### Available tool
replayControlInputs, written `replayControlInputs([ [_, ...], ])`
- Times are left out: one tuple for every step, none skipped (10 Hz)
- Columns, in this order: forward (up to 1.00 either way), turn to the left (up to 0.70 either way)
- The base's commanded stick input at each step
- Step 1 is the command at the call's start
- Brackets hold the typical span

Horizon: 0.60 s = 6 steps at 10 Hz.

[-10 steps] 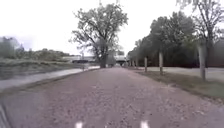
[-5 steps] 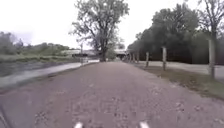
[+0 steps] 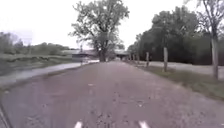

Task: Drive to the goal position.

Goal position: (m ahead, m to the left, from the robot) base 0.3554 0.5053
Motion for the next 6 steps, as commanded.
replayControlInputs([
  [0.7, 0.0],
  [0.7, 0.0],
  [0.7, 0.0],
  [0.7, 0.0],
  [0.7, 0.0],
  [0.7, 0.0],
])
